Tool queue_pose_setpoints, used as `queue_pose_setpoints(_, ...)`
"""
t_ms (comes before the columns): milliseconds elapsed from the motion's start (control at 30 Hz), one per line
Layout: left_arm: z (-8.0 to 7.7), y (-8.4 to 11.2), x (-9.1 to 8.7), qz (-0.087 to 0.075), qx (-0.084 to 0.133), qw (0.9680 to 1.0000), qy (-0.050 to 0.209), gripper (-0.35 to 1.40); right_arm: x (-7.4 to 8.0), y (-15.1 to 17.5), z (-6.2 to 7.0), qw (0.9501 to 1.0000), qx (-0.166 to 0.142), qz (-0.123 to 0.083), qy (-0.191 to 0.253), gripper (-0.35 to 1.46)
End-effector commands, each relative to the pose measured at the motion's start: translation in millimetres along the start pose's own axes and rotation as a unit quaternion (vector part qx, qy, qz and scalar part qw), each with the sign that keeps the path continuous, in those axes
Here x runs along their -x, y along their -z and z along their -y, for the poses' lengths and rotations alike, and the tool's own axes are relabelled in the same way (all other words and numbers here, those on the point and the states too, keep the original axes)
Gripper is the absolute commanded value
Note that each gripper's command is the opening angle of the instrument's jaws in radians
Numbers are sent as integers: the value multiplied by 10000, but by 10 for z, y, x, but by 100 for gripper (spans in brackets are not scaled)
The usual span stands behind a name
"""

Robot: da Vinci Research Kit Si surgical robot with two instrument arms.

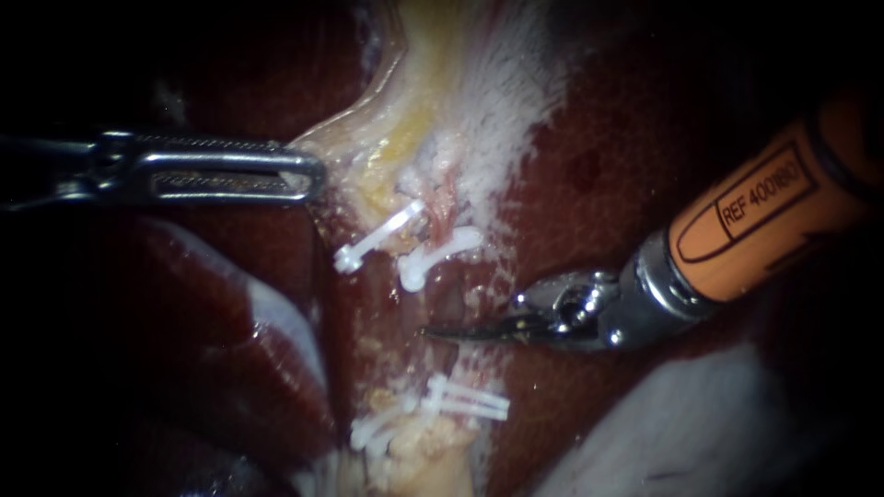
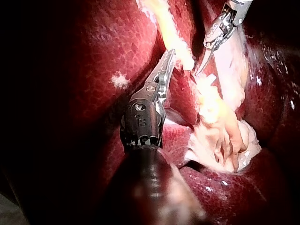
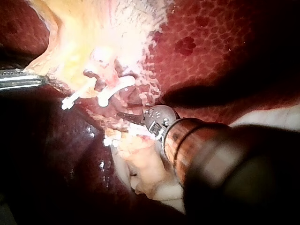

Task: Go back from the cut right tube

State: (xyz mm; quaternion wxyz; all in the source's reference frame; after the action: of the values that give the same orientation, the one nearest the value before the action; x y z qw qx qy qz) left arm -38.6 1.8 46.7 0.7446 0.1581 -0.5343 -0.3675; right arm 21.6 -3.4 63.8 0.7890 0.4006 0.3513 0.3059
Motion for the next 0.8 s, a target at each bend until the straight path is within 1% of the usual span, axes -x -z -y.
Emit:
queue_pose_setpoints(33,0,0,0,0,0,10000,-1,-35,1,-1,-1,9999,-39,9,97,-35)
queue_pose_setpoints(133,0,0,0,0,0,10000,-1,-35,2,-3,-1,9995,-149,49,269,-35)
queue_pose_setpoints(167,0,0,0,0,0,10000,-2,-35,2,-3,-1,9992,-211,64,330,-25)
queue_pose_setpoints(200,0,0,0,0,-1,10000,-2,-35,2,-3,-1,9989,-207,59,422,-3)
queue_pose_setpoints(267,0,0,0,0,-1,10000,-2,-35,1,-4,-1,9987,-183,20,467,10)
queue_pose_setpoints(300,0,0,0,0,-1,10000,-2,-35,1,-4,0,9988,-123,-32,479,17)
queue_pose_setpoints(333,0,0,0,0,-1,10000,-2,-35,1,-4,0,9987,-49,-97,508,29)
queue_pose_setpoints(367,0,0,0,0,-1,10000,-2,-35,0,-4,0,9987,-42,-103,501,34)
queue_pose_setpoints(500,-1,0,-1,0,-1,10000,-2,-35,-1,-2,-1,9984,-41,-108,553,41)
queue_pose_setpoints(533,-1,0,-1,0,-1,10000,-3,-35,-1,-2,-1,9982,-40,-109,582,47)
queue_pose_setpoints(633,-1,0,-1,0,-1,10000,-3,-35,-1,-2,-1,9981,-49,-123,608,59)
queue_pose_setpoints(800,-1,0,-2,1,-1,10000,-5,-35,-2,1,-1,9977,-40,-135,661,64)
